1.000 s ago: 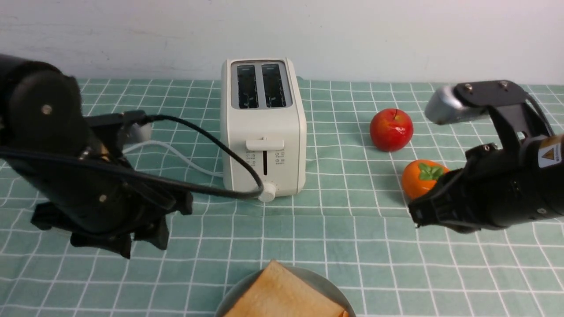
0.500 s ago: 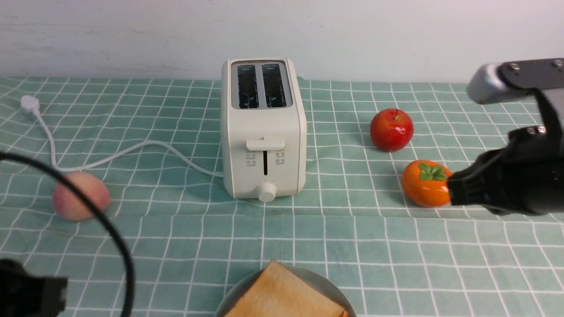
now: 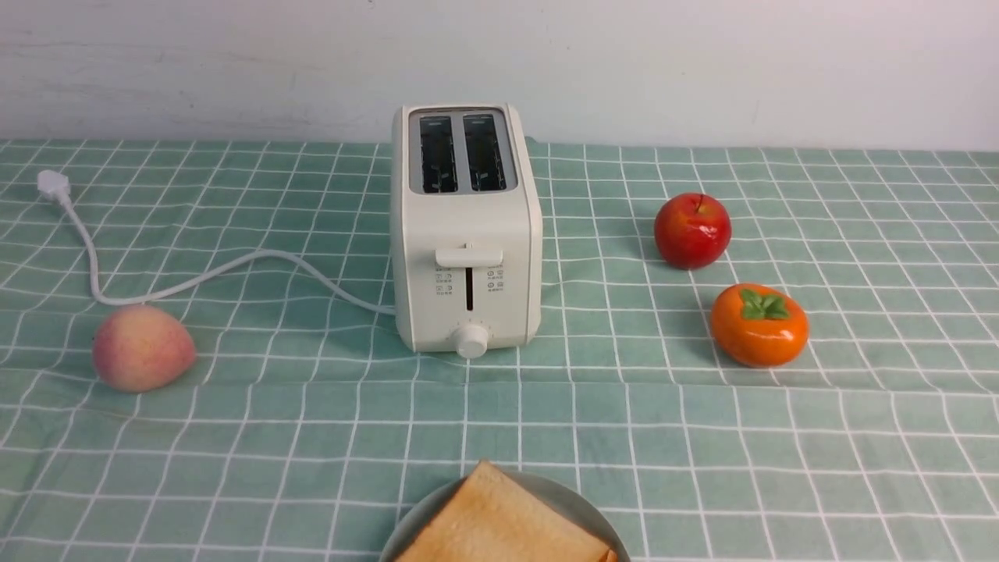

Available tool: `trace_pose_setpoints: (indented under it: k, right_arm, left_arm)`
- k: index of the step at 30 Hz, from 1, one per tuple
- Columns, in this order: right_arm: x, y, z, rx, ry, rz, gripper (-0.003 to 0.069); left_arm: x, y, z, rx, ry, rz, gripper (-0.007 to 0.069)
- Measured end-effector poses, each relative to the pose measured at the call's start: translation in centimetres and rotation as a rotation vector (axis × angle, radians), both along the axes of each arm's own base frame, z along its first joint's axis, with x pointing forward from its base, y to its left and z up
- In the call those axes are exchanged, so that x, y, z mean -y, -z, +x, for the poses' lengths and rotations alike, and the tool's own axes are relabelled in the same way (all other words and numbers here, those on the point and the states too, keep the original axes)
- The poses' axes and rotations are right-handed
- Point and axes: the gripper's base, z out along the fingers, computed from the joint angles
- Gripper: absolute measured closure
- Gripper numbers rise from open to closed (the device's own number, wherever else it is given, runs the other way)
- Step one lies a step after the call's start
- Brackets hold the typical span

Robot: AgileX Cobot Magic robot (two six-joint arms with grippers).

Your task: Take toasted bread from bread machine on blue coffee table place on plate.

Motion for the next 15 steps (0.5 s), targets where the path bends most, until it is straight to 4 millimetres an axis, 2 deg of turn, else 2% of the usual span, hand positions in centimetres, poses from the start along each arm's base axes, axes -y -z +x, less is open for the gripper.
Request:
trace_pose_setpoints:
  k: [5,10,15]
  right_arm:
    - [0.5,1.8,-0.9,0.061,0.006,-0.002,0.0671]
    - [0.3,2.3,-0.6,0.027,0.006,-0.014,0.0667]
    - [0.3,2.4,-0.5,0.022,0.007,-0.021,0.0663]
  left_arm:
    - [-0.2,-0.5,-0.1,0.114,-0.008,-0.021,0.0638]
    - [-0.9,-1.9,1.3,0.333,-0.094,0.004,0.0638]
    - [-1.0,-2.7,1.7,0.430,-0.124,-0.002,0.0638]
